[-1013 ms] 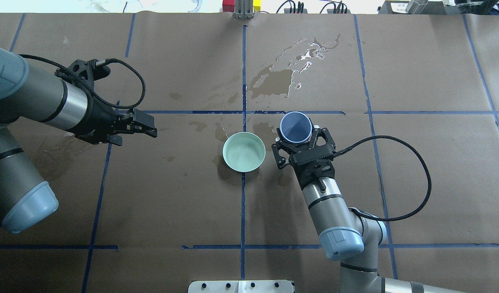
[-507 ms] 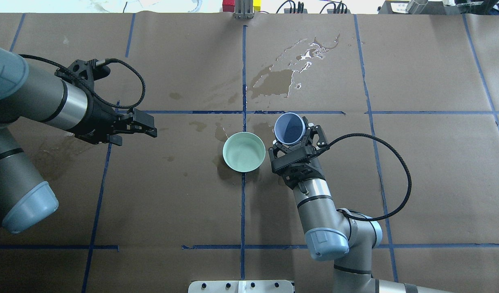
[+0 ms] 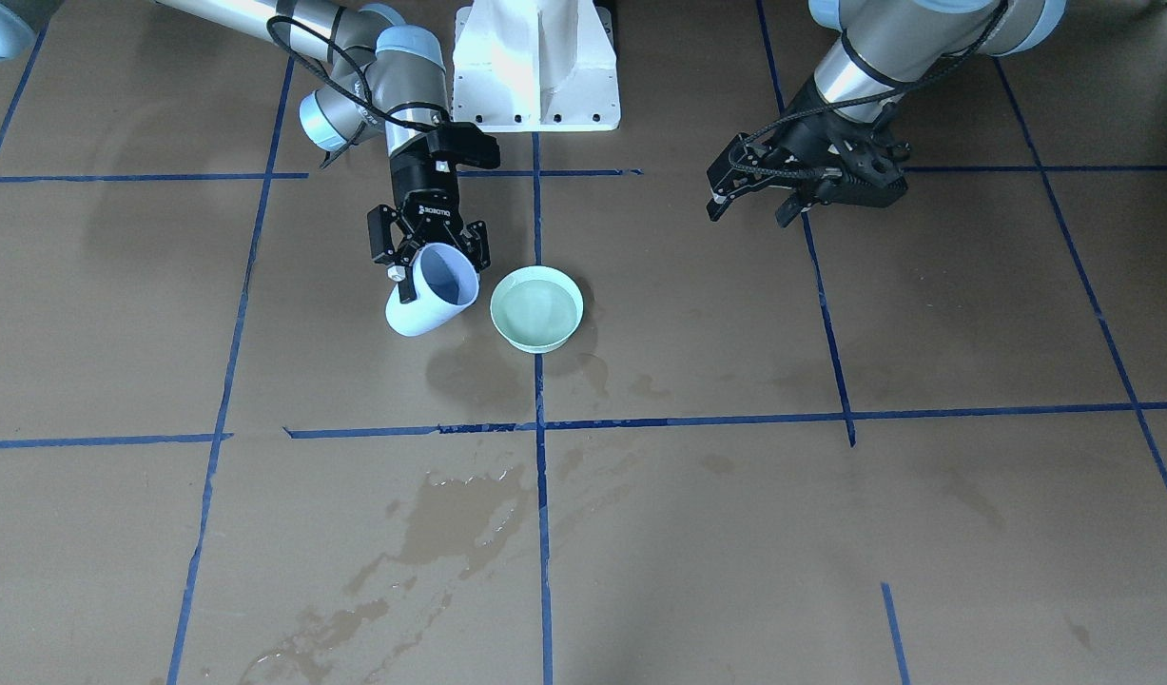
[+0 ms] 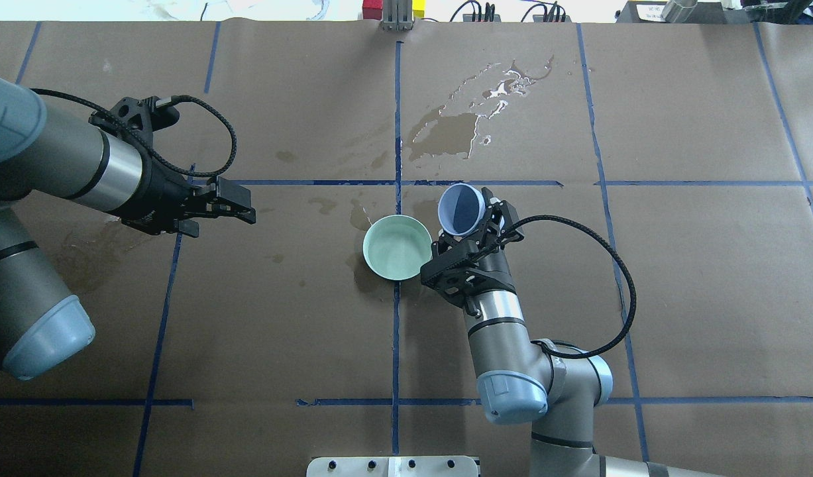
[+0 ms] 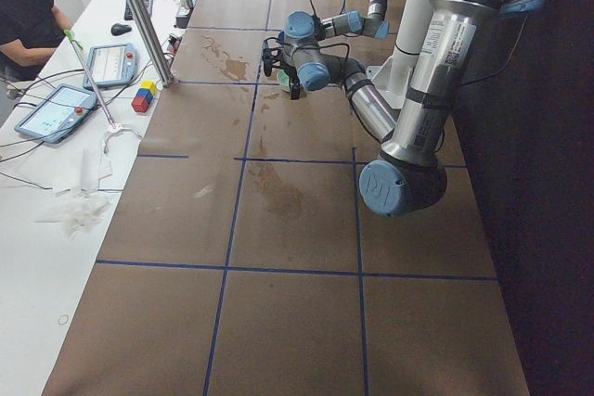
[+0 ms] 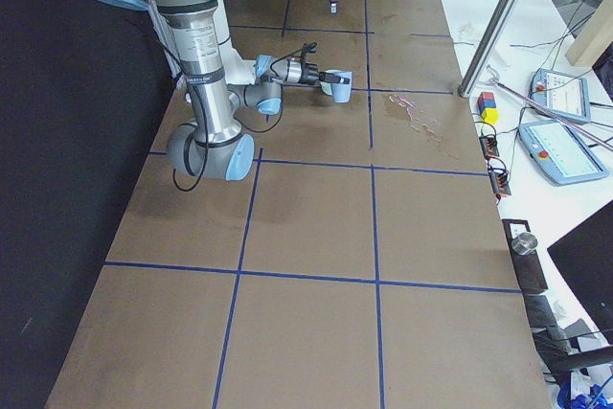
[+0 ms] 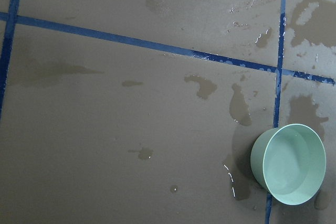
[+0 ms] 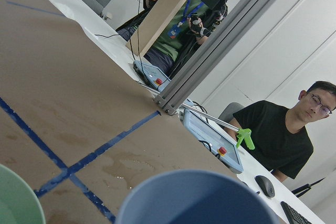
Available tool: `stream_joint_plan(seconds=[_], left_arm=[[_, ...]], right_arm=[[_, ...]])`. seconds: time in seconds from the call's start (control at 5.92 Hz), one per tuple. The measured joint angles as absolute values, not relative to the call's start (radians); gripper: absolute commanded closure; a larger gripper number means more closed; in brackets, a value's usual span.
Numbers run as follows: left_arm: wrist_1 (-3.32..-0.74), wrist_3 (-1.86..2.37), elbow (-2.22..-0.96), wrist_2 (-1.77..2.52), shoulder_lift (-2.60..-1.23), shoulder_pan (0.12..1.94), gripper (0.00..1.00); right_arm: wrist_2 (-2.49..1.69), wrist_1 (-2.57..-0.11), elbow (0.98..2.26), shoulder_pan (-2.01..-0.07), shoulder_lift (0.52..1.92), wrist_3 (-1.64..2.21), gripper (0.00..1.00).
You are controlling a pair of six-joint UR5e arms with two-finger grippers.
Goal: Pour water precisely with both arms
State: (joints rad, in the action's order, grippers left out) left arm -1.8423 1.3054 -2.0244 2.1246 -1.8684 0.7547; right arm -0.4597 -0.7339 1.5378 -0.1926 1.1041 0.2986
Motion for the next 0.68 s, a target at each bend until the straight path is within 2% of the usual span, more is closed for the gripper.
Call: stream_joint_plan(seconds=[0.68], left_arm=[[-1.842,1.305,-2.026,2.124,-1.868,0.755,0.00]], right_arm=[[-0.457,-0.761,1.536,-0.181,1.086,0.045,1.00]])
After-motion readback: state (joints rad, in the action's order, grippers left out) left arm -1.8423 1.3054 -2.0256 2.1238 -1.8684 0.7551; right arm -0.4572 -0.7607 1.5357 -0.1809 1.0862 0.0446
